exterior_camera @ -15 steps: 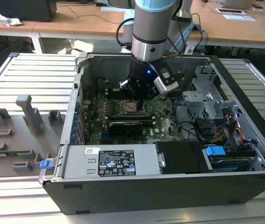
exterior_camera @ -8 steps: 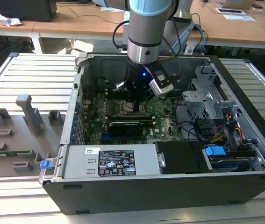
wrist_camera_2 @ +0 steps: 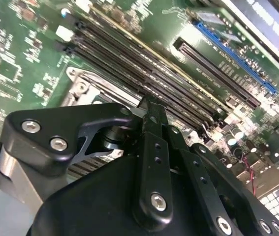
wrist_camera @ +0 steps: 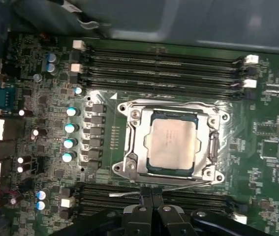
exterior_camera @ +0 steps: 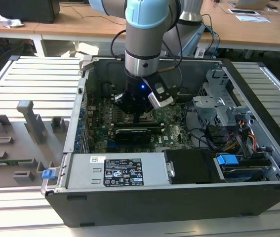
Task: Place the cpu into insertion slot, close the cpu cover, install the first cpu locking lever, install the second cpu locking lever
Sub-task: 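Install the second cpu locking lever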
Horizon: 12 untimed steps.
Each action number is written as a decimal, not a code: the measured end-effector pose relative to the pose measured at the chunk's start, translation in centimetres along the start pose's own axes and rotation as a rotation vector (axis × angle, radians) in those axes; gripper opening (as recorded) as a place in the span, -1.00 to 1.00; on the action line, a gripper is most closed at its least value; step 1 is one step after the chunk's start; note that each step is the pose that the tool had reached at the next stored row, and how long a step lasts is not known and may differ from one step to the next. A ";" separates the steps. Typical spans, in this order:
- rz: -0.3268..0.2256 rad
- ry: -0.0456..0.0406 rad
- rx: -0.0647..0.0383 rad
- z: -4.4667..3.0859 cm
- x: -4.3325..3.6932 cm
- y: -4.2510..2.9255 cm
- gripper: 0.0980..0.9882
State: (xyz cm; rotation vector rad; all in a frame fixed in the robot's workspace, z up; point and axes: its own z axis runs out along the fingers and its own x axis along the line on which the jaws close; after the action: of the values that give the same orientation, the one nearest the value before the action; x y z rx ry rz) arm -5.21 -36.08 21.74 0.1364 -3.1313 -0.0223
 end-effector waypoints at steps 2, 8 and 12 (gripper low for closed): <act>-0.016 -0.0008 -0.012 0.17 0.47 0.02 -0.98; -0.069 -0.0008 -0.023 0.76 2.03 0.14 -0.98; -0.076 -0.0015 -0.030 1.04 3.52 0.27 -0.98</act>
State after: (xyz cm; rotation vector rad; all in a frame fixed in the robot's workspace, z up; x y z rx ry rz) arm -8.74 -36.11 20.72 0.2549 -3.1239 -0.0702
